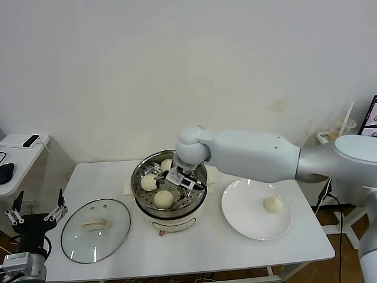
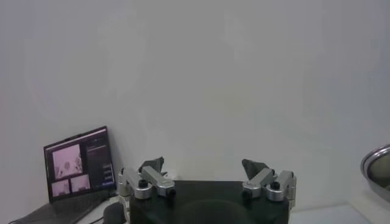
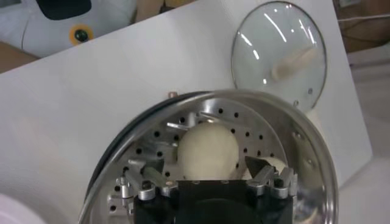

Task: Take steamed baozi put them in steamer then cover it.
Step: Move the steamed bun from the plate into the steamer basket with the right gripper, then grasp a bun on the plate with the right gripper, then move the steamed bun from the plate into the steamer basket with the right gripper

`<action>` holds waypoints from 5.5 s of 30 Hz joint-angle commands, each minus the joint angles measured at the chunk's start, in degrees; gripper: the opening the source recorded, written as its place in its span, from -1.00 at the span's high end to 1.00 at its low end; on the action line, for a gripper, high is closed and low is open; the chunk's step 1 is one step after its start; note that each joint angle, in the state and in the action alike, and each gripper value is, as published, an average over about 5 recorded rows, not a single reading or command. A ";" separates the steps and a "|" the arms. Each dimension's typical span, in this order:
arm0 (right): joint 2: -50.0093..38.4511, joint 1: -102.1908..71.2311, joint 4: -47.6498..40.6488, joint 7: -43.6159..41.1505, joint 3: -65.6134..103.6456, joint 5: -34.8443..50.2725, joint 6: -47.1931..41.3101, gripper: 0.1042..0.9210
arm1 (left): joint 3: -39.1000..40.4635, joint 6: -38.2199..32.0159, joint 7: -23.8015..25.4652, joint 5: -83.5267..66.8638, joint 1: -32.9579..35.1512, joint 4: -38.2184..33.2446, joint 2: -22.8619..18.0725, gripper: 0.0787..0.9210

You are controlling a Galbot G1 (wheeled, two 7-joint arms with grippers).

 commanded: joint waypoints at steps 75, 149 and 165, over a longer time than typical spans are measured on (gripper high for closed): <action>-26.70 -39.69 -15.79 -1.52 35.63 -19.64 -11.77 -0.76 | 3.24 1.09 0.17 1.95 -0.14 0.26 0.71 -0.77; 2.10 -7.37 -9.69 6.20 5.53 14.67 -34.90 -0.26 | 3.45 0.84 0.12 2.57 0.65 -0.41 1.28 -0.77; 1.57 -9.46 -10.00 5.73 5.60 11.52 -35.00 -0.26 | 3.56 0.73 0.13 2.57 0.33 0.05 1.49 -0.77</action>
